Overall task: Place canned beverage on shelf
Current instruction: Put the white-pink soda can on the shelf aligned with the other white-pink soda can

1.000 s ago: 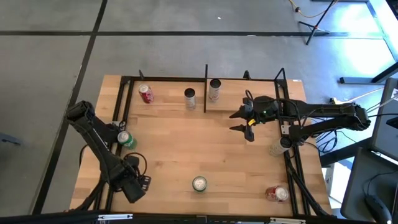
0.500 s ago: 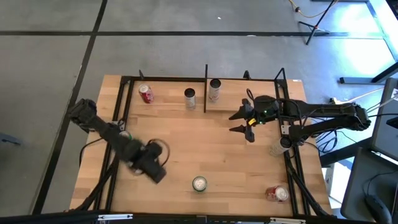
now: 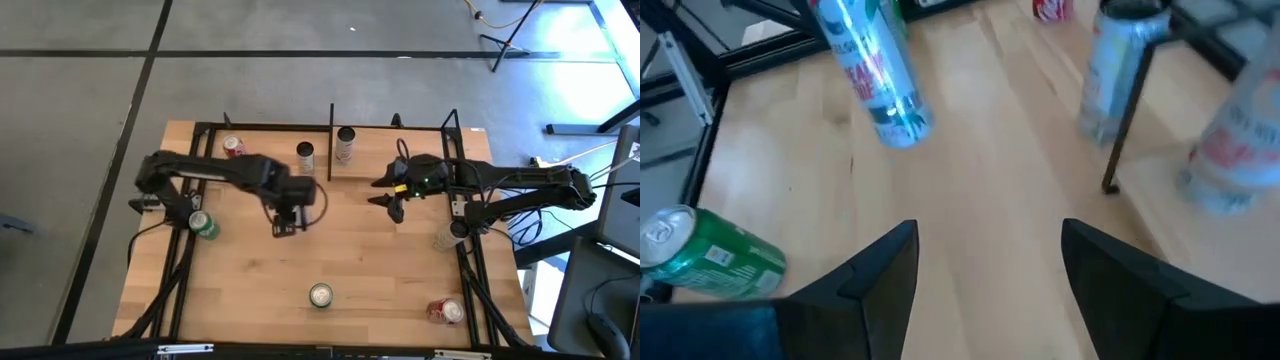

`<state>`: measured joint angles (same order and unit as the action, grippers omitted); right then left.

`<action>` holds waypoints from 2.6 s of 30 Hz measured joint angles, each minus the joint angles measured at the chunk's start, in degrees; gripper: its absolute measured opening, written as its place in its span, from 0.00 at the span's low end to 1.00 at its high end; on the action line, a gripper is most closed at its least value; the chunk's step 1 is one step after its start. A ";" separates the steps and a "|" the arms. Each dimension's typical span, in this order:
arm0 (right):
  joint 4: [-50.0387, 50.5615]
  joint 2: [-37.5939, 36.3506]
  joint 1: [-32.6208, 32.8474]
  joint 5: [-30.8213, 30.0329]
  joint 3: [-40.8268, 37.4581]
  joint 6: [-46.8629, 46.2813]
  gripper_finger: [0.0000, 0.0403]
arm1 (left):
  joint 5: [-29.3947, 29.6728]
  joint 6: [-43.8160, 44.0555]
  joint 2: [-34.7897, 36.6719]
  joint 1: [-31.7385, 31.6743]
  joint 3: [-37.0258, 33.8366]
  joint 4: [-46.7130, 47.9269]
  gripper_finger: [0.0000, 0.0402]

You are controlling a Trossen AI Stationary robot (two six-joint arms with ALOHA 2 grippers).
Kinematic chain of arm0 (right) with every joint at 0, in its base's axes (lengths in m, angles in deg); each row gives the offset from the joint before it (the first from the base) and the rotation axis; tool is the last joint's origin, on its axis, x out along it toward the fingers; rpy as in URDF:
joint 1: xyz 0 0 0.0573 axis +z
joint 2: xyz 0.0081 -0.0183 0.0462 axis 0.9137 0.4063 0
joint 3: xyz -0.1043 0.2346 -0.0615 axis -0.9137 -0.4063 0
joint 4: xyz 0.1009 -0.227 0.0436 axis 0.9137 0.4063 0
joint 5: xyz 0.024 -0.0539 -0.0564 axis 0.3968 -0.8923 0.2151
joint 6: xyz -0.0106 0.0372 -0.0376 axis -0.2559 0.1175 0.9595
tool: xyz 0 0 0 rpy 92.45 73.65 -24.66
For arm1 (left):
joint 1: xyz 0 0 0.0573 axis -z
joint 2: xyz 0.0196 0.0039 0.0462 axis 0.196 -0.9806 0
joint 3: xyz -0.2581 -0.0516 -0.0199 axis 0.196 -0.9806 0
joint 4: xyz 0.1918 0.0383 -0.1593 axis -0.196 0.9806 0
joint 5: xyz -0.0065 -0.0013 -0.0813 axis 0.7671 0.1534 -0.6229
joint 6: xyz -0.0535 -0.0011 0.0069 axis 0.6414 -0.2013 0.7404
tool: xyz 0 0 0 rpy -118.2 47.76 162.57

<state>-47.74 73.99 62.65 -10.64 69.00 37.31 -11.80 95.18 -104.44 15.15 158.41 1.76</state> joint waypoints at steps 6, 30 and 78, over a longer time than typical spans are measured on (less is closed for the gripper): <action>6.90 0.04 -0.02 -2.94 0.00 -4.03 0.58 | -4.96 -12.52 -10.70 -2.83 10.05 3.96 0.55; 10.03 4.33 0.00 -2.58 0.00 -9.08 0.58 | -4.51 -21.97 -22.64 -1.19 14.84 7.77 0.71; -16.97 38.81 0.02 16.69 22.61 15.25 0.86 | 15.07 28.23 23.63 12.06 -53.23 -55.78 0.76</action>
<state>-64.71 112.80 62.67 6.05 91.62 52.56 3.27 123.41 -80.81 27.21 105.18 -54.03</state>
